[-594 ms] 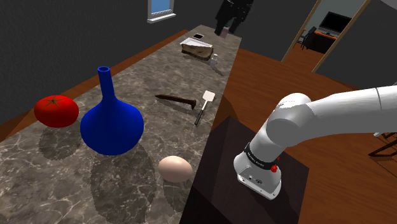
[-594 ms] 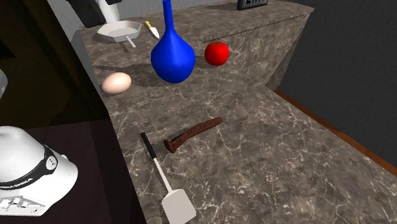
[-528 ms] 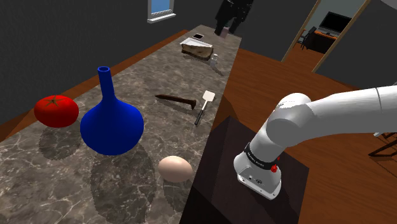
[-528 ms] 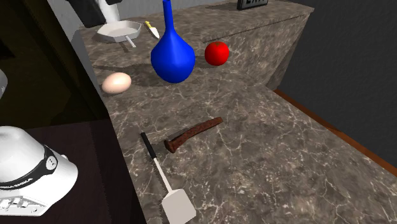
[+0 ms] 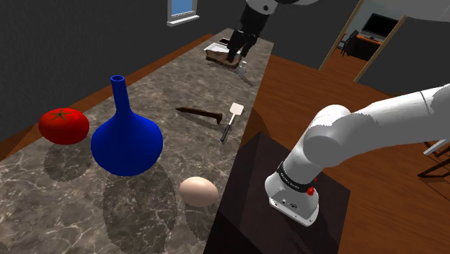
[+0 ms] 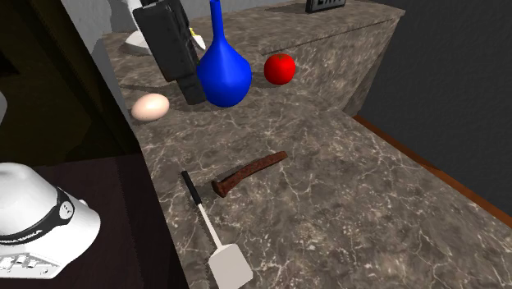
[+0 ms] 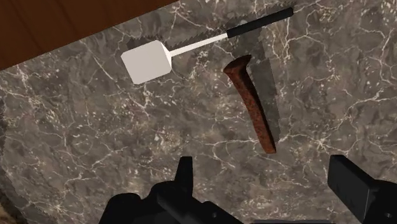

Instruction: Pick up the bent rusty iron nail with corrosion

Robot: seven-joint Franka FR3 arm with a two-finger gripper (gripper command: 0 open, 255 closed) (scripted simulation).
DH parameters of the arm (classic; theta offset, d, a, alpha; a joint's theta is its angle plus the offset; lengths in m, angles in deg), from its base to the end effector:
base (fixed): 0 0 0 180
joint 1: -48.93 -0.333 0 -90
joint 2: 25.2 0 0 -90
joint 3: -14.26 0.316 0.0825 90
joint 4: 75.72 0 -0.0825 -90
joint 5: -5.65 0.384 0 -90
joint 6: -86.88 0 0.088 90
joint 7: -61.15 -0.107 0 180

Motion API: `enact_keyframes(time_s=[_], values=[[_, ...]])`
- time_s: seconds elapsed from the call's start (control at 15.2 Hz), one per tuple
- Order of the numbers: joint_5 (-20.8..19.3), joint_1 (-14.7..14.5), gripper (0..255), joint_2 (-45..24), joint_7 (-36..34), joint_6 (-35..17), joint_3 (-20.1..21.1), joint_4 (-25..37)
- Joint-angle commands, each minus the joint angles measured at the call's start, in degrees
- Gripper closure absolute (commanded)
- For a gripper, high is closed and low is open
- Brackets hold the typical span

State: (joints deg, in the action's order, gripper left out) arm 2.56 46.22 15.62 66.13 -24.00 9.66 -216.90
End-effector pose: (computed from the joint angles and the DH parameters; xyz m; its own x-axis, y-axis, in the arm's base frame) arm 0.3546 -0.0198 0.5481 0.9800 0.0833 0.1805 0.0816 -0.9965 0.0163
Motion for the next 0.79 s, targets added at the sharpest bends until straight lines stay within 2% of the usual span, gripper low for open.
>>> enact_keyframes(time_s=[0.0, 0.73], values=[[0.11, -0.88, 0, -2.25, 1.7, -3.99, -0.48, -1.98], [2.28, -6.19, 0, -20.42, 12.16, -25.28, -3.28, -7.14]])
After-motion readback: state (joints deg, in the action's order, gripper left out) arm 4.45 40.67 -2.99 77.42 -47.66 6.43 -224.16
